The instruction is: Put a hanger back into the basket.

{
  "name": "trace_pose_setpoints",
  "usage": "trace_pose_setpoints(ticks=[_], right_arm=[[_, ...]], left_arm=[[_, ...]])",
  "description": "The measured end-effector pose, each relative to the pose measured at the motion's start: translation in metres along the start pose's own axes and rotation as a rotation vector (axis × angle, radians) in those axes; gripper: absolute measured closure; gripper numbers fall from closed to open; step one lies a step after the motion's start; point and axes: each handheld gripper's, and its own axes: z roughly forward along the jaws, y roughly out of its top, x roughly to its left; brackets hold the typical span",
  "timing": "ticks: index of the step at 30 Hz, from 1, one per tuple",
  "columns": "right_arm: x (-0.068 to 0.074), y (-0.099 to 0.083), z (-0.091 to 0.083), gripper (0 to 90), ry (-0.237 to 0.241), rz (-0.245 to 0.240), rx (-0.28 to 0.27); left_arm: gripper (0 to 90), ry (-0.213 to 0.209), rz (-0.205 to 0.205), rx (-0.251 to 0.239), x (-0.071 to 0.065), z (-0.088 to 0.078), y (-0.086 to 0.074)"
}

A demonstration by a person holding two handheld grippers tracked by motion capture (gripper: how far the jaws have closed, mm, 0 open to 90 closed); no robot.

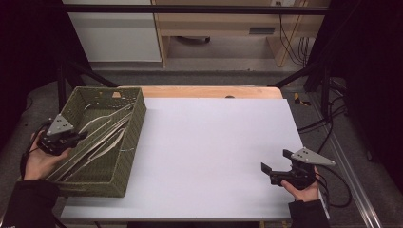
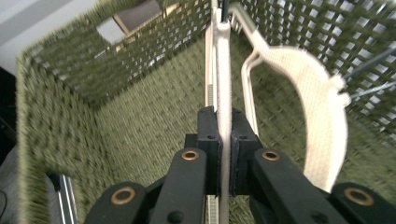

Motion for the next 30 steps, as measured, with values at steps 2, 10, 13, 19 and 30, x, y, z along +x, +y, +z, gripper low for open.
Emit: trace_pose_setpoints(ticks=[2, 10, 13, 19, 30], right_arm=[[0.000, 0.000, 0.000, 2.5, -0.001, -0.003, 0.000], [0.001, 0.000, 0.001, 2.4, 0.001, -0.006, 0.004], [0.001, 0.000, 0.001, 2.5, 0.005, -0.008, 0.004], [0.001, -0.001, 0.002, 2.4, 0.006, -0.013, 0.009], [0.001, 0.000, 0.002, 2.3, 0.005, -0.006, 0.006]], left_arm=[[85.5, -0.007, -0.004, 0.000, -0.002, 0.003, -0.006], [78.2, -0.079, -0.088, 0.021, -0.009, 0.010, -0.008], [72.1, -0.094, -0.106, 0.034, -0.009, 0.009, -0.007], [57.7, -0.084, -0.132, 0.028, -0.009, 0.004, -0.007], [34.2, -0.029, -0.181, -0.114, -0.008, -0.021, 0.003]])
